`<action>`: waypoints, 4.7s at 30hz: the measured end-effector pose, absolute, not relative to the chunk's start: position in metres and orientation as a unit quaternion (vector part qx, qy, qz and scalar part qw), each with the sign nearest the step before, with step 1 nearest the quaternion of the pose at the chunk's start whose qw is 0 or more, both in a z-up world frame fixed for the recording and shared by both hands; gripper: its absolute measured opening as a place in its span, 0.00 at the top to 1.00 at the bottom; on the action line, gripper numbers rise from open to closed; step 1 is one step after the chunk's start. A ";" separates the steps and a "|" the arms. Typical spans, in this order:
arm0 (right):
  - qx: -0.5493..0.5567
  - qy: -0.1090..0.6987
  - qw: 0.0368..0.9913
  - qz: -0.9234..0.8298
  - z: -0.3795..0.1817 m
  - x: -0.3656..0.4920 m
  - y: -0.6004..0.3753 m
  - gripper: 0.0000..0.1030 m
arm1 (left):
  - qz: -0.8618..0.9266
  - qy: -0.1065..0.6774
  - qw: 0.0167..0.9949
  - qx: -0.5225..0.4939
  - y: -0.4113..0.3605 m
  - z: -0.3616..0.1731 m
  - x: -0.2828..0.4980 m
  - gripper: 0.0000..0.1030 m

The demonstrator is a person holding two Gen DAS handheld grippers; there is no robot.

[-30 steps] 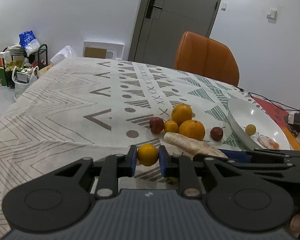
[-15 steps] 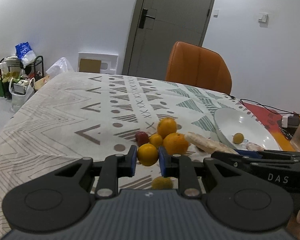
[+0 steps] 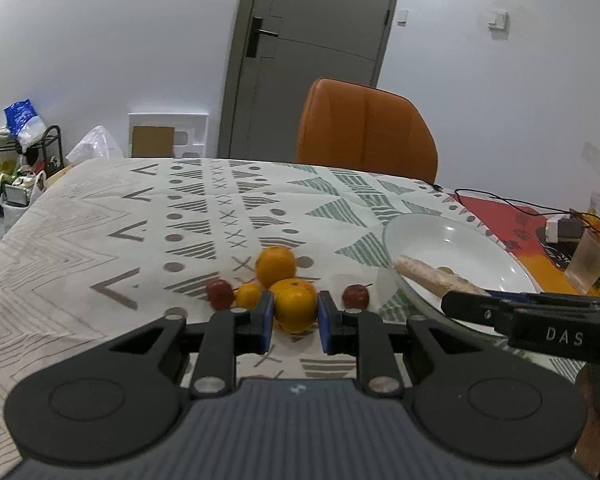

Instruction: Organize fruits

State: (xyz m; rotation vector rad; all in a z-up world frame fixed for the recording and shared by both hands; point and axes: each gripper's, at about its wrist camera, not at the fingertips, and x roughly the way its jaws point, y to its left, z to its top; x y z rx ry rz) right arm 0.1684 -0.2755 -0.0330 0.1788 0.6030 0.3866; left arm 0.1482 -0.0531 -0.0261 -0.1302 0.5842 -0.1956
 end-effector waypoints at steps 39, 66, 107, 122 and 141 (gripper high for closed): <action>0.122 0.266 0.955 0.049 -0.062 0.194 -0.362 0.54 | -0.149 0.303 0.941 -0.019 -0.135 -0.031 0.205 0.79; 0.093 0.268 0.957 0.066 -0.057 0.177 -0.337 0.13 | -0.133 0.314 0.940 0.006 -0.131 -0.025 0.186 0.57; 0.058 0.262 0.934 0.234 -0.032 0.166 -0.223 0.18 | 0.002 0.289 0.956 -0.043 0.003 -0.018 0.122 0.16; 0.036 0.284 0.922 0.260 -0.039 0.180 -0.191 0.31 | 0.028 0.282 0.956 -0.079 0.035 -0.021 0.115 0.16; 0.007 0.302 0.916 0.265 -0.050 0.199 -0.164 0.33 | 0.071 0.273 0.953 -0.107 0.060 -0.023 0.110 0.16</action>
